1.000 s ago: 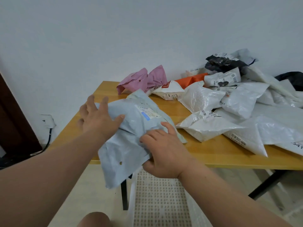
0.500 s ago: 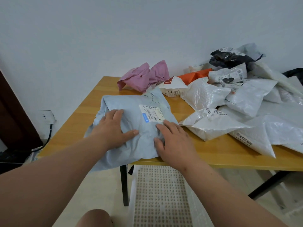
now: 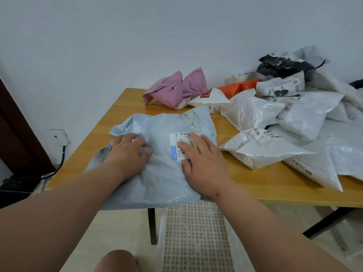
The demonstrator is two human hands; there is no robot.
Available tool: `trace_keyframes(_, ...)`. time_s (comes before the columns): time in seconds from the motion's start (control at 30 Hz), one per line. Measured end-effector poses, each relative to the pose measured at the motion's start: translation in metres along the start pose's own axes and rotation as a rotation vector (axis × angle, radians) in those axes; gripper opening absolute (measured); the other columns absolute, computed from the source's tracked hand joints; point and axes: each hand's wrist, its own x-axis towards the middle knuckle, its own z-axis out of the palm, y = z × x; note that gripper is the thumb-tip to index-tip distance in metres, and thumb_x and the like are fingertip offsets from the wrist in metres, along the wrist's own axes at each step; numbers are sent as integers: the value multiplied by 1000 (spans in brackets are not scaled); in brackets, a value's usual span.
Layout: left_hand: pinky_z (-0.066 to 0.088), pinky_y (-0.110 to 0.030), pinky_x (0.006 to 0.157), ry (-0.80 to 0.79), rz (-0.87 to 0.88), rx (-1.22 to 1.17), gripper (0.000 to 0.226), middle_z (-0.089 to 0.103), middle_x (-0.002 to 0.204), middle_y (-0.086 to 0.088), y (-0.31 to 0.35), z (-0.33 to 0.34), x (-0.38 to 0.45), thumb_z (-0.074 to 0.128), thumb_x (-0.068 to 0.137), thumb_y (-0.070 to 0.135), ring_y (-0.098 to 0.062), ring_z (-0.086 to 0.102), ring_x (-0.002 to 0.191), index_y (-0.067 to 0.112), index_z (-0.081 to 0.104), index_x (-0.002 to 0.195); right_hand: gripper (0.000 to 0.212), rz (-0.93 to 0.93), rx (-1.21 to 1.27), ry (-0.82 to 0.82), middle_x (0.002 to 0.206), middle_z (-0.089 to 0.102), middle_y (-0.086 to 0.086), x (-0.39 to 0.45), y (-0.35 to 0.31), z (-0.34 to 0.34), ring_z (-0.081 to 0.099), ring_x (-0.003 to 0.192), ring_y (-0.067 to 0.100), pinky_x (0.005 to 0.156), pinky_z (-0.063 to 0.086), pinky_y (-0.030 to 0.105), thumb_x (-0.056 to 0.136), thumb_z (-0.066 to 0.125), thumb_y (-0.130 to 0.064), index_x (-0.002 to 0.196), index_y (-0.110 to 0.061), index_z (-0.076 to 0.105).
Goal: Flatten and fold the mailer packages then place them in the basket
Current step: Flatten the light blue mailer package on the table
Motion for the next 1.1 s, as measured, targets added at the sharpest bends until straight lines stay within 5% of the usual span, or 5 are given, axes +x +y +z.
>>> trace_keyframes(0.17, 6, -44, 122, -126, -135, 4, 91, 6, 163, 4, -8, 0, 6, 40, 82, 77, -33, -1, 150, 27, 14, 153, 53, 68, -23, -162, 162, 17, -13, 8, 6, -7, 14, 148, 16, 120, 13, 42, 98, 27, -45, 151, -48, 18)
trace_keyframes(0.4, 11, -52, 120, -215, -185, 97, 87, -5, 164, 3, -3, -14, 18, 34, 82, 80, -33, -3, 150, 39, 8, 155, 55, 153, -91, -189, 146, 35, -12, 14, -1, -16, 29, 132, 21, 109, 22, 48, 91, 27, -63, 145, -51, 29)
trace_keyframes(0.7, 6, -55, 120, -288, -181, 142, 91, -6, 164, 1, 5, -20, 5, 28, 81, 84, -36, -2, 150, 39, -2, 154, 71, 305, -31, -266, 163, -16, 7, 11, -2, 3, -17, 149, 26, 119, -8, 52, 93, 15, -68, 154, -38, -3)
trace_keyframes(0.93, 20, -54, 112, -303, -10, 159, 84, 17, 160, 8, 53, -21, -16, 28, 79, 85, -27, 19, 145, 42, 20, 151, 68, 420, 35, -303, 164, -1, 8, 23, -13, -7, 2, 148, 32, 114, 7, 55, 94, 23, -61, 155, -37, 7)
trace_keyframes(1.1, 19, -51, 112, -282, -40, 249, 85, 17, 162, 10, 36, -25, -8, 30, 80, 85, -23, 23, 146, 43, 12, 152, 49, 150, 86, -6, 145, 39, -7, 11, 4, -18, 32, 130, 20, 106, 25, 45, 91, 44, -38, 140, -36, 39)
